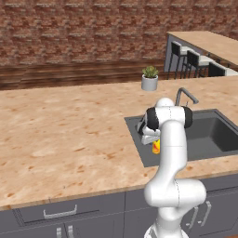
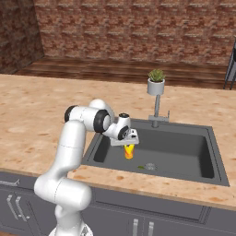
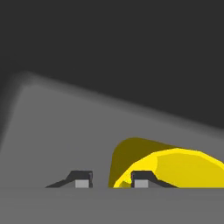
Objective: Pick the cup and tupperware and place them in the sink. Then turn on the water.
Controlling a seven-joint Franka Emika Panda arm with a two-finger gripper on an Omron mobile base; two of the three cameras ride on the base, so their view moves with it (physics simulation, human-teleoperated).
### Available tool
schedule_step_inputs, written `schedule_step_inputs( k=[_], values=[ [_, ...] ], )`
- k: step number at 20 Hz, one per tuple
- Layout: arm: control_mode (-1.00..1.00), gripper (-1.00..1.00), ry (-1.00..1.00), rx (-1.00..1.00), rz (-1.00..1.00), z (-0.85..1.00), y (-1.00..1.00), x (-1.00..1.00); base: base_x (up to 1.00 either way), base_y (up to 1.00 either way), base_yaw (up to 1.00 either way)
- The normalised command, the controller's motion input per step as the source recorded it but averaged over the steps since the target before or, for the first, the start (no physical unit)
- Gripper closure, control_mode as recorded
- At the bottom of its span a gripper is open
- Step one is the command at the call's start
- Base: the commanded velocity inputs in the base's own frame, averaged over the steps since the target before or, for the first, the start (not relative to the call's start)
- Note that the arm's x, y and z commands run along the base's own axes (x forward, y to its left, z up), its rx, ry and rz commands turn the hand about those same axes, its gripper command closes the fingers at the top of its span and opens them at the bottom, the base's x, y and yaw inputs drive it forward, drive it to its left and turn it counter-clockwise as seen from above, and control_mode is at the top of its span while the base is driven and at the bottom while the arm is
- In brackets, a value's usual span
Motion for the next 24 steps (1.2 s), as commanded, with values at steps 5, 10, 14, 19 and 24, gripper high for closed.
schedule_step_inputs(
  k=[5, 10, 14, 19, 24],
  values=[
    [-1.00, -1.00, 0.00, 0.00, 0.00, 0.00, 0.00, 0.00, 0.00, 0.00, 0.00],
    [-1.00, -1.00, 0.00, 0.00, 0.00, 0.31, -0.03, 0.00, 0.00, 0.00, 0.00],
    [-1.00, -1.00, 0.00, 0.00, 0.00, 0.48, 0.00, 0.00, 0.00, 0.00, 0.00],
    [-1.00, -1.00, 0.00, 0.00, 0.00, 0.48, 0.00, 0.00, 0.00, 0.00, 0.00],
    [-1.00, -1.00, 0.00, 0.00, 0.00, 0.38, 0.00, -0.18, 0.00, 0.00, 0.00]
  ],
)
